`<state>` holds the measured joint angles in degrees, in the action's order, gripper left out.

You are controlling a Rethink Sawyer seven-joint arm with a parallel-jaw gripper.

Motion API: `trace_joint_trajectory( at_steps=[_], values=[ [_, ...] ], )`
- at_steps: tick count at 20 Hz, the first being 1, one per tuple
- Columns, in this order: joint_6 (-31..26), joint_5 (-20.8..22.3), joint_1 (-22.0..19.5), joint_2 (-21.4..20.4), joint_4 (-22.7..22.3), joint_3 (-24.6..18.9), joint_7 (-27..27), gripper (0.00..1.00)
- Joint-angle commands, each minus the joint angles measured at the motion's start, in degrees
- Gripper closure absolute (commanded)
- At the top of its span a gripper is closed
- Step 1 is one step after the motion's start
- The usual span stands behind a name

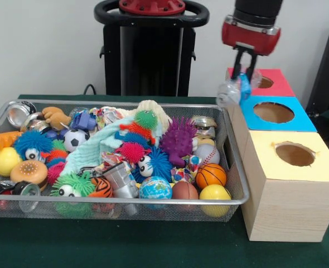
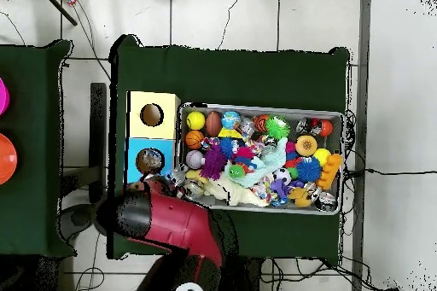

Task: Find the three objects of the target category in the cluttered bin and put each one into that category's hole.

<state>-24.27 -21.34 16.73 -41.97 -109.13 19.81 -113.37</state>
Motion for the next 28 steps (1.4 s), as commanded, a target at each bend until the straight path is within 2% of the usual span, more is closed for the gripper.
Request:
trace_joint_trajectory(
  at_steps=[1,7,11,15,18,21,24,26,28],
  values=[
    [4.38,-8.27,5.72,4.05,-2.78,-3.94,-24.80,1.00],
    [6.45,-13.84,9.34,6.52,-1.87,-4.00,-28.51,1.00],
    [8.82,-15.67,8.99,7.31,-1.97,-5.51,-29.50,1.00],
    [8.59,-16.29,10.59,9.31,0.87,-3.77,-31.77,1.00],
    [7.53,-15.63,11.98,11.79,3.94,0.14,-32.65,1.00],
    [6.35,-14.09,9.72,12.16,5.52,0.43,-29.99,1.00],
    [4.52,-13.42,4.38,9.93,4.25,-4.29,-25.29,1.00],
    [5.05,-14.01,0.61,8.01,1.98,-8.96,-22.51,1.00],
    [4.97,-13.41,-0.28,7.68,2.10,-9.72,-22.10,1.00]
  ],
)
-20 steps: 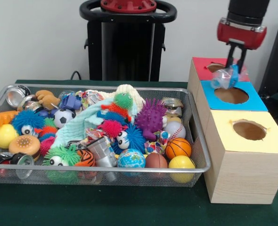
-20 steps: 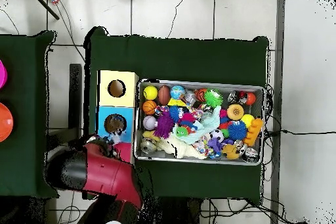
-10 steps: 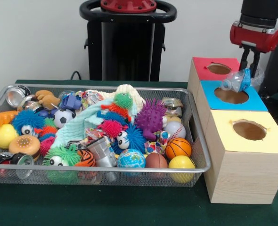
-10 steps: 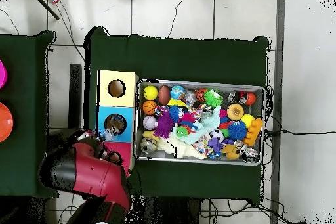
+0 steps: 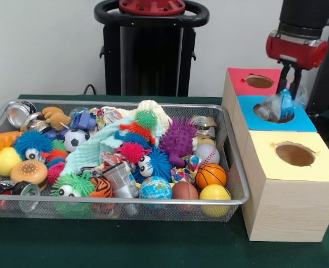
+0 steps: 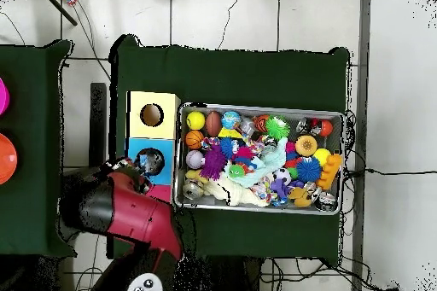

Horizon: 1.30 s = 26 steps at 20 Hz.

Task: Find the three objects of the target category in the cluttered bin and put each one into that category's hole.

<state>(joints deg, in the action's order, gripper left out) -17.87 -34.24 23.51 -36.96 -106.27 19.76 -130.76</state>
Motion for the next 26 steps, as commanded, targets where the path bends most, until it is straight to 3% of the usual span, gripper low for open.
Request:
trace_joint_trajectory(
  at_steps=[1,5,11,12,19,26],
  values=[
    [-1.99,-0.16,-7.06,2.64,-0.48,-9.59,-4.98,1.00],
    [-3.35,1.15,-8.30,2.27,-0.03,-10.42,-4.94,1.00],
    [-3.44,2.08,-12.81,1.02,-1.42,-15.30,-1.88,1.00],
    [-4.03,2.66,-13.48,0.75,-1.51,-16.05,-1.81,0.00],
    [-6.95,0.52,-15.32,-2.39,-3.72,-19.86,-3.79,0.00],
    [-15.46,4.15,-14.42,-6.02,-1.54,-16.18,-4.53,0.00]
  ],
)
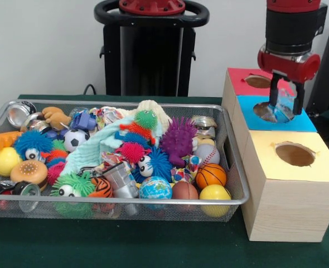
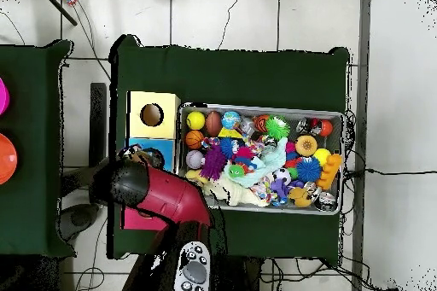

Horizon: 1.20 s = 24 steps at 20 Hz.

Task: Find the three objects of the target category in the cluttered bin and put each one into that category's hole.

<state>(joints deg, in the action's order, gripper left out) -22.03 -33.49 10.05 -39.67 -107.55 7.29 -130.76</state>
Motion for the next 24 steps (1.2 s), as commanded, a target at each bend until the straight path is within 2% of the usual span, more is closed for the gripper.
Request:
trace_joint_trajectory(
  at_steps=[1,7,11,18,24],
  values=[
    [-12.26,3.98,-1.16,-3.48,-0.02,-3.42,-4.22,0.00],
    [-19.99,7.78,-0.34,-6.93,1.37,-0.39,-5.13,0.00],
    [-16.11,11.26,-0.06,-5.39,2.00,2.63,-4.79,0.00],
    [-9.22,15.43,-1.30,-2.58,2.38,4.14,-4.53,0.00],
    [-9.32,17.74,-2.60,-3.86,2.44,4.20,-3.55,0.00]
  ],
)
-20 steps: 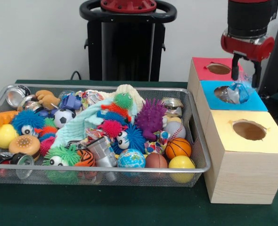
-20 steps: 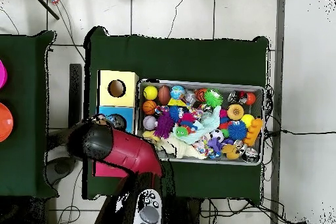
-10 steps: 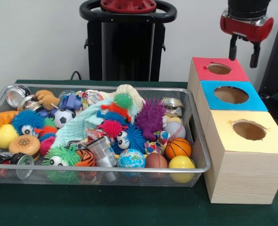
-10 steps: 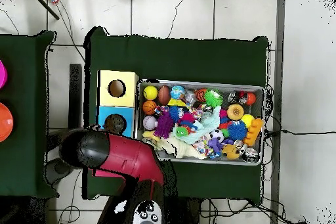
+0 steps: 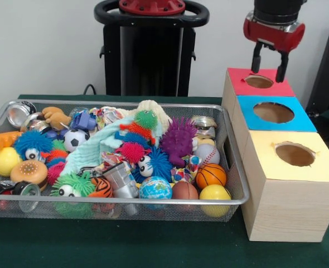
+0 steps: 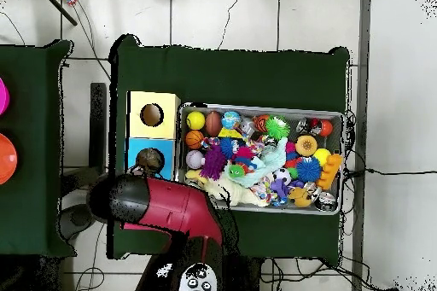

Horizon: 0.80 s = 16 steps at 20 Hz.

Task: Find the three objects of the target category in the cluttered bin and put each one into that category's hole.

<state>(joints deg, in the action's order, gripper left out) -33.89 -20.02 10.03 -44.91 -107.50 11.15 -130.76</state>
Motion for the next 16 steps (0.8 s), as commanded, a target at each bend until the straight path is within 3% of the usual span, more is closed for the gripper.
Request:
trace_joint_trajectory(
  at_steps=[1,4,9,16],
  values=[
    [2.74,4.95,-3.34,1.08,2.40,0.20,-2.40,0.00],
    [4.64,7.05,-7.57,1.37,2.05,-1.65,1.94,0.00],
    [5.44,16.90,-16.57,1.41,6.09,-6.34,15.49,0.00],
    [3.11,26.82,-28.01,1.13,9.88,-14.45,22.15,0.00]
  ],
)
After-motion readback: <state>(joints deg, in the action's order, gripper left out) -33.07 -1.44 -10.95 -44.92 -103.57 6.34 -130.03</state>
